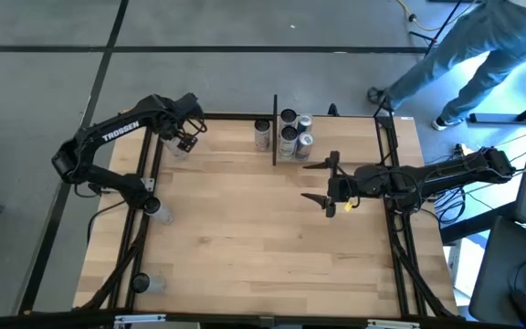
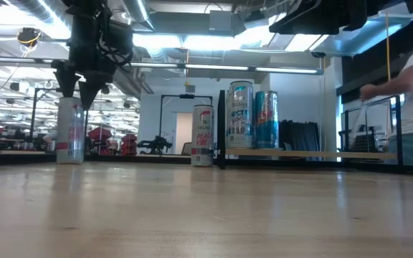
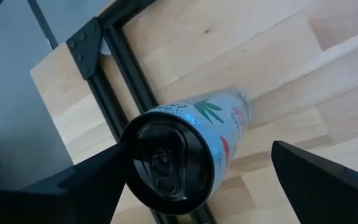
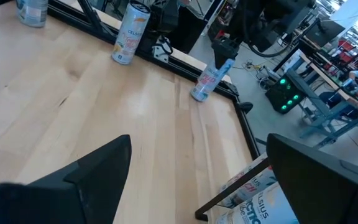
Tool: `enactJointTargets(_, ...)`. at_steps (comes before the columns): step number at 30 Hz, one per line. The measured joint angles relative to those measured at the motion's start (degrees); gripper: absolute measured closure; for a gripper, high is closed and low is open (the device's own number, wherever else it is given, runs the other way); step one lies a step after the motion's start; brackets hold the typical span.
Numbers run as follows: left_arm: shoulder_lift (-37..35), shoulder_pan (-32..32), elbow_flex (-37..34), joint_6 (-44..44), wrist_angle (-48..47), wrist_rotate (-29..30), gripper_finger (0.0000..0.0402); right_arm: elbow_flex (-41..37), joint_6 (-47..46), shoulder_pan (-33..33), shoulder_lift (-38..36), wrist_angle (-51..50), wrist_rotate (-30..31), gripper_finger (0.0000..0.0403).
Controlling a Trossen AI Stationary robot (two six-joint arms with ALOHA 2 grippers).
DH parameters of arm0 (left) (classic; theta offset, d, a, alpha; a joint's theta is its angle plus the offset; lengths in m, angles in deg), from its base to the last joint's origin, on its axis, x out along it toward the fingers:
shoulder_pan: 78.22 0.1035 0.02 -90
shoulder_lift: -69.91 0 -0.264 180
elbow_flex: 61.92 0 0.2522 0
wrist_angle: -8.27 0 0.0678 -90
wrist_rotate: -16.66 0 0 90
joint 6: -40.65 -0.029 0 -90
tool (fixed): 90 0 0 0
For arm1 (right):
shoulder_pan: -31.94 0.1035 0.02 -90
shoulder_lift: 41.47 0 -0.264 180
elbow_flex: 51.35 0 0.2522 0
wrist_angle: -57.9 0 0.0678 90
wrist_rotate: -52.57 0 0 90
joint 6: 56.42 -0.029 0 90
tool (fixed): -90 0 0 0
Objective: Place canned beverage on shelf
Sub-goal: Put the top left black soda can on the shelf
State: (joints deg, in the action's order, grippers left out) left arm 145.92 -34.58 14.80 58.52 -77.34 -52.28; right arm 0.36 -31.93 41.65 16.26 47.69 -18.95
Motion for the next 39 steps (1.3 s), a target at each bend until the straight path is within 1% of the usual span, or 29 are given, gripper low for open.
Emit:
enactJointTargets(7, 0.0, -2.9, 0.0, 0.0, 0.1, -0.3, 0.0027, 0.0, -0.7, 0.0, 0.0, 0.0, 0.0, 0.0042)
enactJointTargets(13, 0.1, -5.4, -0.1, 1.1, 0.1, 1.7, 0.0027, 0.0, -0.8, 0.0, 0.0, 1.3, 0.0, 0.0042)
enactJointTargets(20, -0.1, -5.4, -0.1, 1.1, -0.1, 1.5, 0.0027, 0.0, -2.0, 0.0, 0.3, 0.9, -3.9, 0.0042)
enactJointTargets(25, -3.3, -5.0, -0.2, 1.1, -0.1, 1.3, 0.0027, 0.0, -2.2, 0.0, 1.3, 0.8, -4.4, 0.0042)
enactJointTargets(29, -7.1, -3.6, -0.1, 1.1, -0.2, 1.2, 0.0027, 0.0, -2.2, 0.0, 3.1, 2.4, -4.3, 0.0042)
enactJointTargets(34, -7.8, 0.6, -0.2, -0.5, 0.0, -0.1, 0.0027, 0.0, -2.2, 0.0, 5.1, 4.5, -4.1, 0.0042)
enactJointTargets(39, -7.7, 3.6, -3.1, -3.5, 3.8, -6.9, 0.0027, 0.0, -2.2, 0.0, 5.3, 4.8, -4.1, 0.0042)
